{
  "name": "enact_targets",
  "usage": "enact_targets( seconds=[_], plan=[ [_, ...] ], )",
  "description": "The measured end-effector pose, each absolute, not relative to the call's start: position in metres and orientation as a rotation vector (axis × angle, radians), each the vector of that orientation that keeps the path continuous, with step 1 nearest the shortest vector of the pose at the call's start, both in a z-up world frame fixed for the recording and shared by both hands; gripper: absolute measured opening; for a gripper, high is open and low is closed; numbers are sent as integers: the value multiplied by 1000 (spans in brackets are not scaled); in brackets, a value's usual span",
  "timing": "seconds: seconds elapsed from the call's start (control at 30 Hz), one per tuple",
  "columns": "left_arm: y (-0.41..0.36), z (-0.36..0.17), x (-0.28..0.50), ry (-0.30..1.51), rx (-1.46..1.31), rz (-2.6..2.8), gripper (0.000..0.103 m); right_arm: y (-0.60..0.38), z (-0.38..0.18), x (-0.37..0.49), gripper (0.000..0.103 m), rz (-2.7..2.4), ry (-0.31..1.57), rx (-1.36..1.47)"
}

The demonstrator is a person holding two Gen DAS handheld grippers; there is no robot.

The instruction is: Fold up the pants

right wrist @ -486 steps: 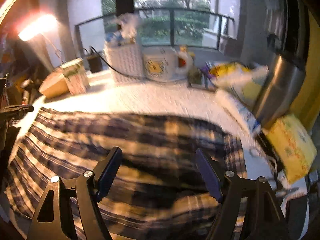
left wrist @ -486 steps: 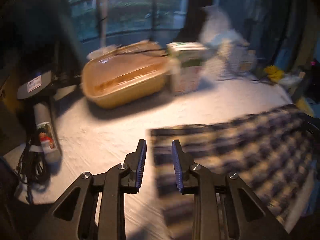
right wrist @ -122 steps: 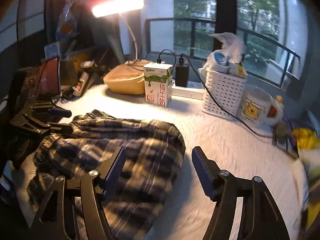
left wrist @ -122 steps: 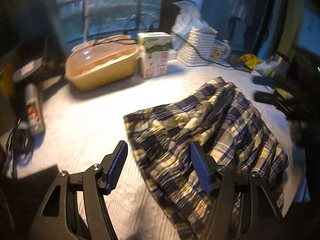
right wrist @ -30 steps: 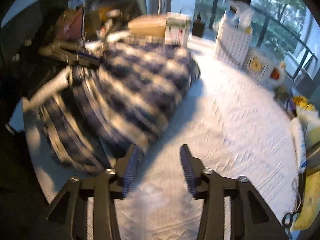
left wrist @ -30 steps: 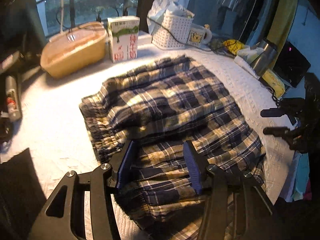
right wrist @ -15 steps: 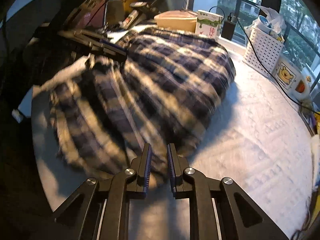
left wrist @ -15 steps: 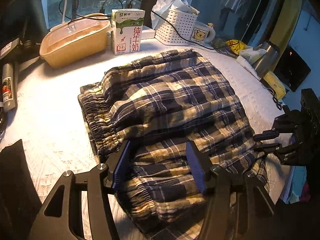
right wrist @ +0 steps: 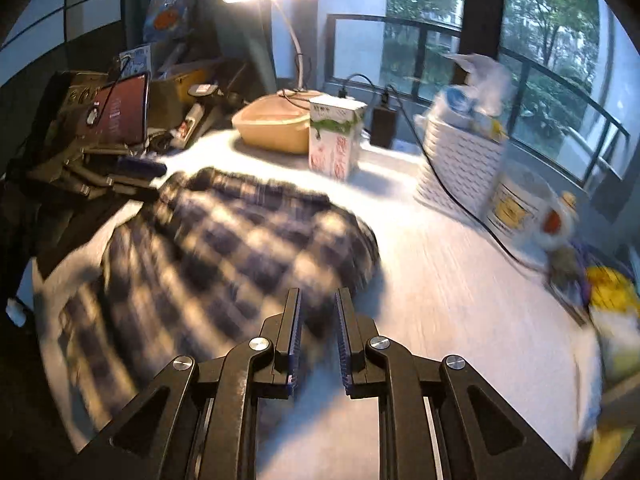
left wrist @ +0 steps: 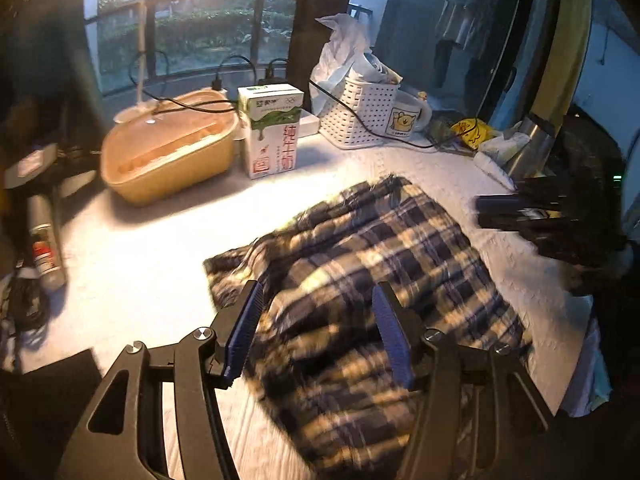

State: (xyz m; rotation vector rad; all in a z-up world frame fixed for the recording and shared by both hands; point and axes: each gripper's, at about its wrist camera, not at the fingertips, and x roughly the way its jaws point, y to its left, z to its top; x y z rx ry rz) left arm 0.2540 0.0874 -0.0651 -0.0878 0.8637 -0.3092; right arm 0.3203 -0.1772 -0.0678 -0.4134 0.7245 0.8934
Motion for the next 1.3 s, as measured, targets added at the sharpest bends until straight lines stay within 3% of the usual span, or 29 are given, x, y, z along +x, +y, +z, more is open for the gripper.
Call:
enact_targets(
  seconds=[0.27,0.57,0.87,1.3],
  plan=[
    [94,-107,291,954,-131,-307,57,-114,-117,372,17,862,846,-492],
    [93,-111,290,918,-95,-306,57,-98,-121,405,13,853,847,-444],
    [118,-75,266,842,-128,-196,57,-97,-98,403,14,787,787,-404],
    [134,-104,263,939,-202,-115,58,-145,-95,381,14,730,825,-306]
  ],
)
